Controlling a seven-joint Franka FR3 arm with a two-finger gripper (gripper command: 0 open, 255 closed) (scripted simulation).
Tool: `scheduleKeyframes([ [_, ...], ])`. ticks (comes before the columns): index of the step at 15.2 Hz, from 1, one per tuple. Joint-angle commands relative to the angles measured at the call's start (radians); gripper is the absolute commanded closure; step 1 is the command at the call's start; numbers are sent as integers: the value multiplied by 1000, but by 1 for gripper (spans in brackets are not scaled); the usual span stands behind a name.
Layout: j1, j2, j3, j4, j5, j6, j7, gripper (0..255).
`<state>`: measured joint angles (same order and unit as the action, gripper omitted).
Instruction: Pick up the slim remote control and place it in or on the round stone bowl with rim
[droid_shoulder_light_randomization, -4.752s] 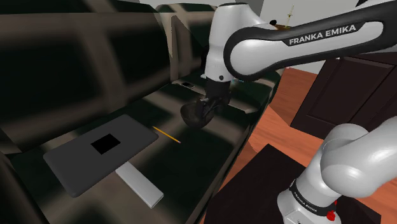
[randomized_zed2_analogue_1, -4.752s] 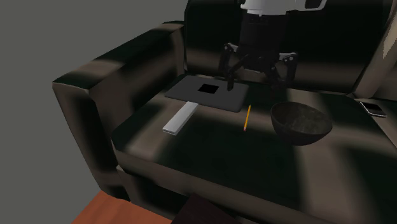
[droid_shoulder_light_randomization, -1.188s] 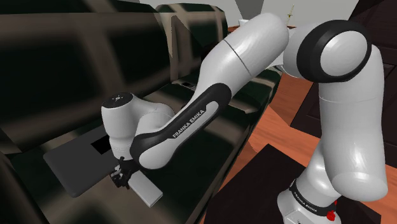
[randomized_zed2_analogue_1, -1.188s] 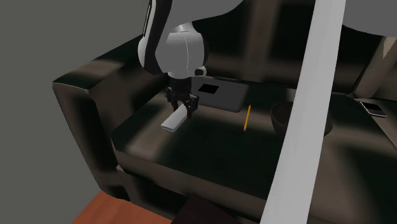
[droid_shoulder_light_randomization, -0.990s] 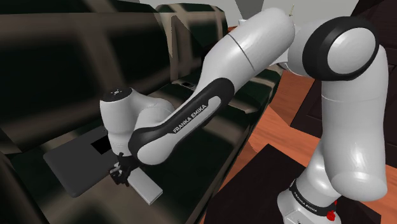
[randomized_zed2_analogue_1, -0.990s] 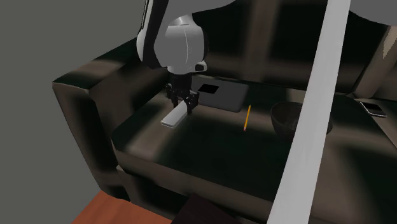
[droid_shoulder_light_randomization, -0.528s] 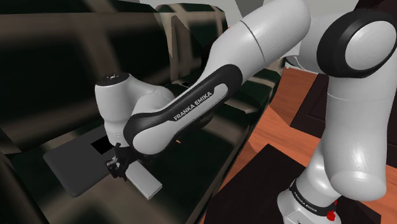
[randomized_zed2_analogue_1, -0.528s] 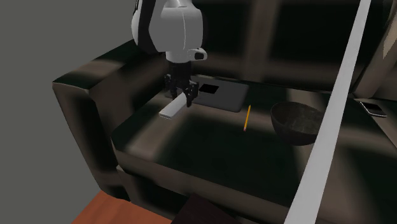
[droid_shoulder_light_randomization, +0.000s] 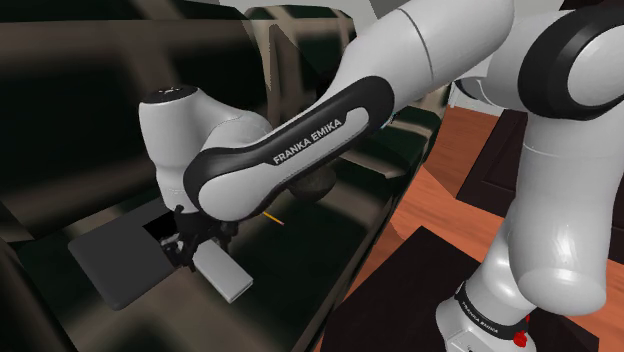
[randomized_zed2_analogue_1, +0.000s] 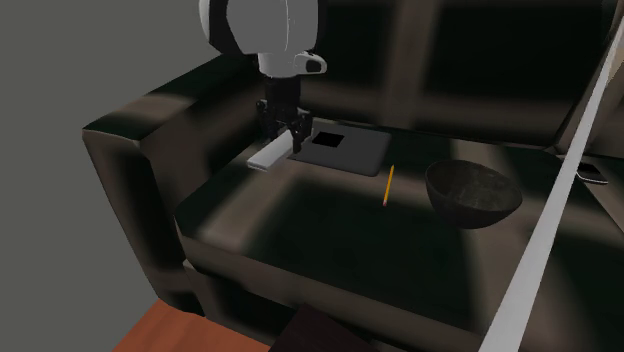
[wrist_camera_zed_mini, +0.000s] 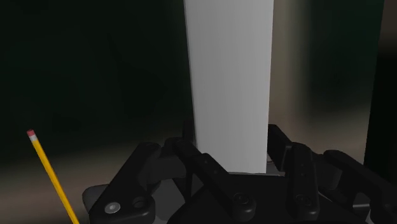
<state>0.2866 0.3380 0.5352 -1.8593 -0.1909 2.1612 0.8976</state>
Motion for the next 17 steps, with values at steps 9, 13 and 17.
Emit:
scheduleKeyframes([
  [9, -12, -59, 16, 65, 41, -115, -26, 255],
  [13, -53, -109, 10, 28, 72, -119, -82, 255],
  [17, -125, -183, -15, -57, 119, -95, -192, 255],
])
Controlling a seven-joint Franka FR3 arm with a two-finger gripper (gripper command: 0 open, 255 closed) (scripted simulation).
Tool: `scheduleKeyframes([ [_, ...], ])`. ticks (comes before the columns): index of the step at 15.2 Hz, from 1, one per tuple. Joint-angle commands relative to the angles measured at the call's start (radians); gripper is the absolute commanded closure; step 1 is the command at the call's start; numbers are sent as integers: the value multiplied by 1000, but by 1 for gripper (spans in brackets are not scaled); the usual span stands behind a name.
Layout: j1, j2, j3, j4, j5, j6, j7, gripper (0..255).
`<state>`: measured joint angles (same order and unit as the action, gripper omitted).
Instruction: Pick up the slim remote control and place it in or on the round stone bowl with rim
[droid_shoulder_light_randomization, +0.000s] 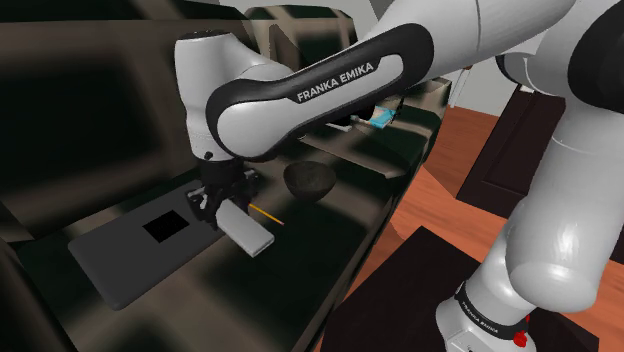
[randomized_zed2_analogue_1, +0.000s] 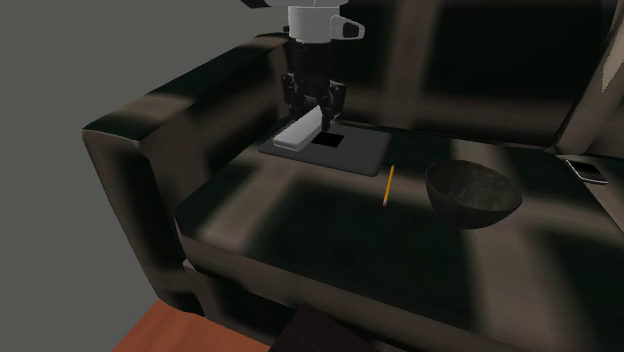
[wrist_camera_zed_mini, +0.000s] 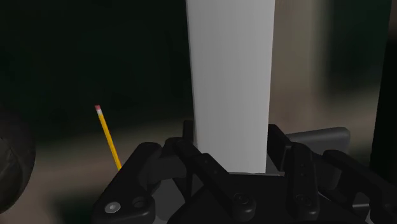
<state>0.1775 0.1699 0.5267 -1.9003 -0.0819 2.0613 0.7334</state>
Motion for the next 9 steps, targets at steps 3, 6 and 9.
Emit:
scheduleKeyframes([
  [3, -64, -60, -32, -67, 39, 16, -111, 255],
  [6, -107, -96, -61, -107, 62, 24, -193, 255],
  [9, -147, -123, -94, -136, 78, 29, -273, 255],
])
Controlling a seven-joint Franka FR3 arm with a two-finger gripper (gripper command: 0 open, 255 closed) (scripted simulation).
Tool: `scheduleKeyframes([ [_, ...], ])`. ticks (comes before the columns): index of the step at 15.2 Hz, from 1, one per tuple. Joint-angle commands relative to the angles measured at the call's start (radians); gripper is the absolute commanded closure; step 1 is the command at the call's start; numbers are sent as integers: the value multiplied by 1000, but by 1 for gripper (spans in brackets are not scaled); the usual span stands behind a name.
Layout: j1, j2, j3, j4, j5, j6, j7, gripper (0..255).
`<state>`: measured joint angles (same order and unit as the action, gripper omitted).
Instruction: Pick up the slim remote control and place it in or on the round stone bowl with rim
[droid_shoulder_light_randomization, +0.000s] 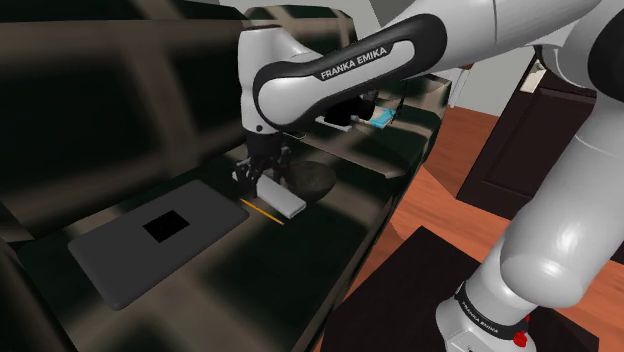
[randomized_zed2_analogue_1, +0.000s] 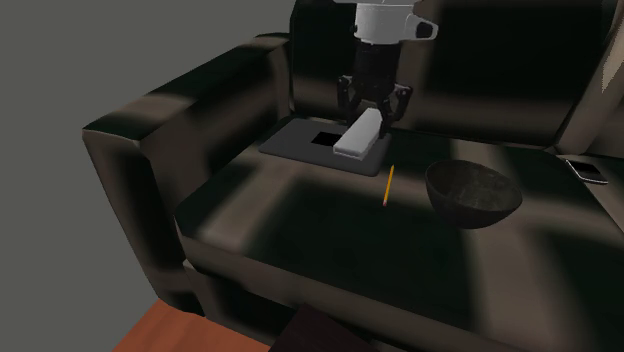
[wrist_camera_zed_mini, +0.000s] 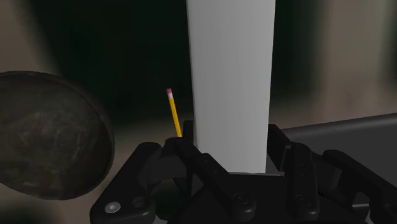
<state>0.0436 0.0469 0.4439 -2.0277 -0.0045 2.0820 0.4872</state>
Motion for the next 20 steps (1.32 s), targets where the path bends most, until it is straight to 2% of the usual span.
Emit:
scheduleKeyframes([
  [1, -26, -7, -23, -16, 5, 9, -53, 255],
  [8, -114, -26, -104, -35, 18, 9, -228, 255],
  [15, -198, 3, -183, 1, 13, -2, -389, 255],
  [20, -204, 28, -190, -24, 6, 47, -398, 255],
])
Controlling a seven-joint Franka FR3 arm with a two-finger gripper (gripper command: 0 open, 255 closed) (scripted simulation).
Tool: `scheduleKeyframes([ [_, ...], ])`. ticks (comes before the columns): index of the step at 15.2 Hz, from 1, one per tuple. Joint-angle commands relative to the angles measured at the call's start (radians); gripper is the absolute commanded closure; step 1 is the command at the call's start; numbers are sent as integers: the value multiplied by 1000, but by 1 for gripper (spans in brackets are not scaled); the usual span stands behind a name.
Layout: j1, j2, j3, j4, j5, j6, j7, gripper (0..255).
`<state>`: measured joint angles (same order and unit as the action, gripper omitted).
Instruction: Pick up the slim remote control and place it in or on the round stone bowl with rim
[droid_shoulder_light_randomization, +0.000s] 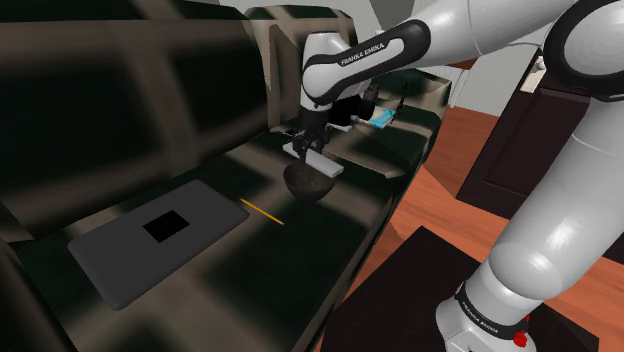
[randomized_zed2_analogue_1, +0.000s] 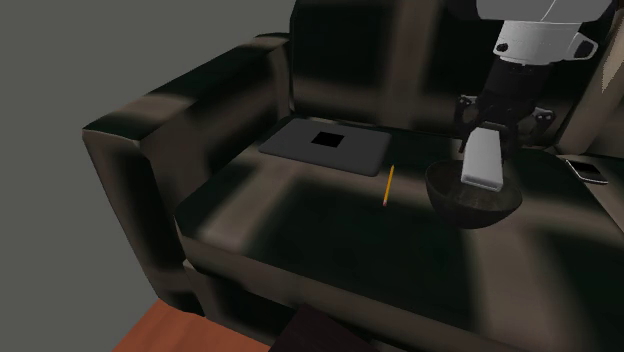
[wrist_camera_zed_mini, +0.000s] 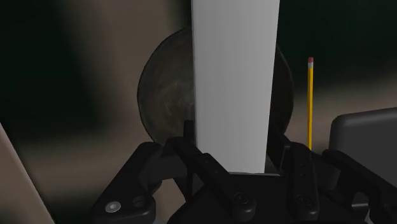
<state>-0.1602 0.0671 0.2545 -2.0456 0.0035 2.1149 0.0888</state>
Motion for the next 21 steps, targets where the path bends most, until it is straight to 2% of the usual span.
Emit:
scheduleKeyframes([
  [1, 0, 13, 0, -14, -4, 27, 1, 255],
  [9, 3, 69, -2, -66, -22, 133, 12, 255],
  [17, 3, 69, -2, -66, -22, 133, 12, 255],
  [18, 4, 70, -2, -65, -22, 133, 12, 0],
  [21, 3, 70, -2, -65, -22, 133, 12, 0],
])
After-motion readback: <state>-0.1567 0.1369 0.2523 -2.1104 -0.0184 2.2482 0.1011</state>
